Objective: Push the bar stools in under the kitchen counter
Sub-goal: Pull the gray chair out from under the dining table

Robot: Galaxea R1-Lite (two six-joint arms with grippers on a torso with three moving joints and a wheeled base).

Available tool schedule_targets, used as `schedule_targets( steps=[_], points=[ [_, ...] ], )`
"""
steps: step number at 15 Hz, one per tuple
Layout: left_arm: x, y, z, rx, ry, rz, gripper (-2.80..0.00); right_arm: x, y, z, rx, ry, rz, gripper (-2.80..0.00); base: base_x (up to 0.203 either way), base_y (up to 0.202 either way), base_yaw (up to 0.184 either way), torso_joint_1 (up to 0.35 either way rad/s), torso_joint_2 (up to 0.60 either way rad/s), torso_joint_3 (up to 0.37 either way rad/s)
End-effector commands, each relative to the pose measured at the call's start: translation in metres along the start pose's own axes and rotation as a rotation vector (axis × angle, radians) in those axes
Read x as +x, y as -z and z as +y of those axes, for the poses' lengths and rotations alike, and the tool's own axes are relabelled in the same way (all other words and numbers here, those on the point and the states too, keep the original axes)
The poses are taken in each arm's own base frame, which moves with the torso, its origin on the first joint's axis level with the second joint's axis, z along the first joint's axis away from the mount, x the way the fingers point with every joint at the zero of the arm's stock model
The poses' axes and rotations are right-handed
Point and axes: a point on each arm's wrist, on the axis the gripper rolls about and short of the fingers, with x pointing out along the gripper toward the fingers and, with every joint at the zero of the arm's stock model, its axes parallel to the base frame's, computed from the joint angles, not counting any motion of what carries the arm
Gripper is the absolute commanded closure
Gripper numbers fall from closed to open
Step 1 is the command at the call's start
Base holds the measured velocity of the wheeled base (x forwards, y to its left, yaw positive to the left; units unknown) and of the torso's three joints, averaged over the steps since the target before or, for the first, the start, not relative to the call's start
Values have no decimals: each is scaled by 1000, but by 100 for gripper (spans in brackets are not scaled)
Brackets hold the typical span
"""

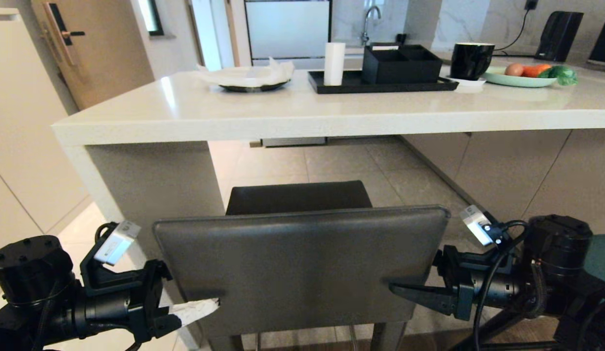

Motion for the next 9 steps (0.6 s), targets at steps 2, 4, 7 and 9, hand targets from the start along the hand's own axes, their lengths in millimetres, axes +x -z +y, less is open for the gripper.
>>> schedule_targets(
  steps=[2, 4, 7, 9],
  points=[
    [0, -2, -2, 16, 8, -7, -280, -1, -3, 3, -16, -9, -10, -280, -192, 0, -1, 5, 3, 2],
    [0, -3, -2, 17, 11, -7, -280, -1, -3, 4, -18, -9, -11, -280, -194, 0, -1, 2, 4, 4],
    [-1, -3, -4, 20, 7, -9, -280, -3, -4, 7, -20, -11, -11, -280, -194, 0, -3, 4, 5, 2],
    [1, -3, -5, 21, 2, -9, -280, -4, -2, 7, -14, -10, -7, -280, -197, 0, -4, 2, 3, 2]
  ],
)
